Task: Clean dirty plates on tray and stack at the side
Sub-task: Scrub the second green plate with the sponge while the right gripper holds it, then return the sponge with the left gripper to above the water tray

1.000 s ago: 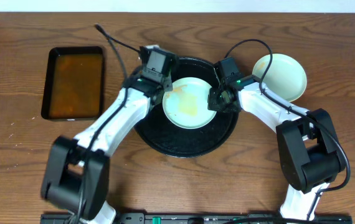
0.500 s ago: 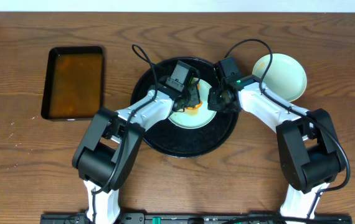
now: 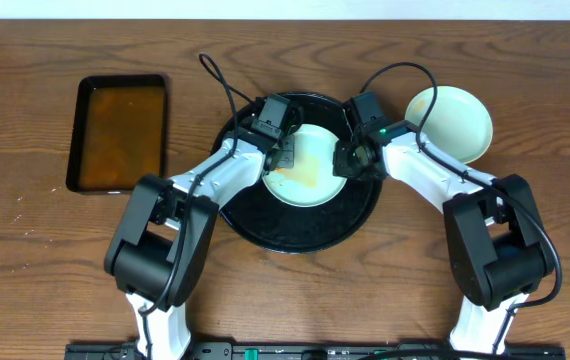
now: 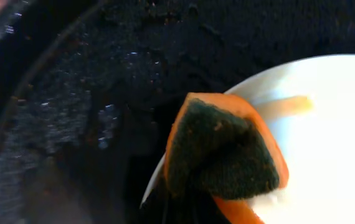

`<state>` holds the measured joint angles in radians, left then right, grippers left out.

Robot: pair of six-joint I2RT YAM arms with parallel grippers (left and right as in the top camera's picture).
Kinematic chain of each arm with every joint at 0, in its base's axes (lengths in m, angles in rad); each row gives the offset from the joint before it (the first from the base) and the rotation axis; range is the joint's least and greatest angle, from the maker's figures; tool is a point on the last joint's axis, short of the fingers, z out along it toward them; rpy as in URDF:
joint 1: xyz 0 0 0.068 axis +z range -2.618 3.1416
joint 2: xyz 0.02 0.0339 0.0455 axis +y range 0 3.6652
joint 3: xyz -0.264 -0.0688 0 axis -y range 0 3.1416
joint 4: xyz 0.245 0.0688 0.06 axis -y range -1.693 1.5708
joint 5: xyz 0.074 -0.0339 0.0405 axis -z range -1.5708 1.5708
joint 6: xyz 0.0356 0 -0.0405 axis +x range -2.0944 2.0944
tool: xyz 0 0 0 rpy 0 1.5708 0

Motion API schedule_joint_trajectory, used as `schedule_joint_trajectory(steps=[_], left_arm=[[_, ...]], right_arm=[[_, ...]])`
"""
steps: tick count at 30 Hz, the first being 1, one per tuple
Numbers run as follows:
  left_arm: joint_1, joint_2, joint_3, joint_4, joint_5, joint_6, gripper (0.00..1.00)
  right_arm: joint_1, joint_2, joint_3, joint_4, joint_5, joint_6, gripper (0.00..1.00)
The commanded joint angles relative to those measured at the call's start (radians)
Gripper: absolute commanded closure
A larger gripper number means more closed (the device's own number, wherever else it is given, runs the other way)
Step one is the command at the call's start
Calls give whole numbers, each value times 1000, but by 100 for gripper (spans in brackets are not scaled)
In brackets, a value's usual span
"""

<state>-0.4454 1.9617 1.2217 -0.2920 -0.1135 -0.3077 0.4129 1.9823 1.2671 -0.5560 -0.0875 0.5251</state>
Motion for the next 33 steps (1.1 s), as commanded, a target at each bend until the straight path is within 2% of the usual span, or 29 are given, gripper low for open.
schedule_joint_trajectory(steps=[1, 5, 6, 8, 12, 20, 25, 30, 33], left_arm=[[34, -112, -11, -18, -137, 45, 92], [8, -211, -11, -18, 51, 20, 92], [-7, -223, -11, -19, 135, -39, 92], [-27, -215, -16, -27, 209, -116, 93], [-97, -150, -29, -79, 237, -238, 92], [-144, -29, -29, -94, 230, -237, 92], [-139, -10, -29, -174, 13, -236, 92], [-136, -11, -28, -238, -241, -113, 92], [-133, -20, -11, -269, -362, -80, 92]], right_arm=[[0, 32, -25, -22, 54, -10, 99], [0, 32, -25, -20, 54, -10, 99], [0, 32, -25, -19, 54, -10, 99], [0, 32, -25, -19, 54, -10, 99], [0, 32, -25, -19, 54, -10, 99], [0, 32, -25, -20, 54, -10, 98], [0, 32, -25, -20, 54, -10, 99], [0, 32, -25, -20, 54, -10, 99], [1, 32, -25, -20, 54, -10, 99]])
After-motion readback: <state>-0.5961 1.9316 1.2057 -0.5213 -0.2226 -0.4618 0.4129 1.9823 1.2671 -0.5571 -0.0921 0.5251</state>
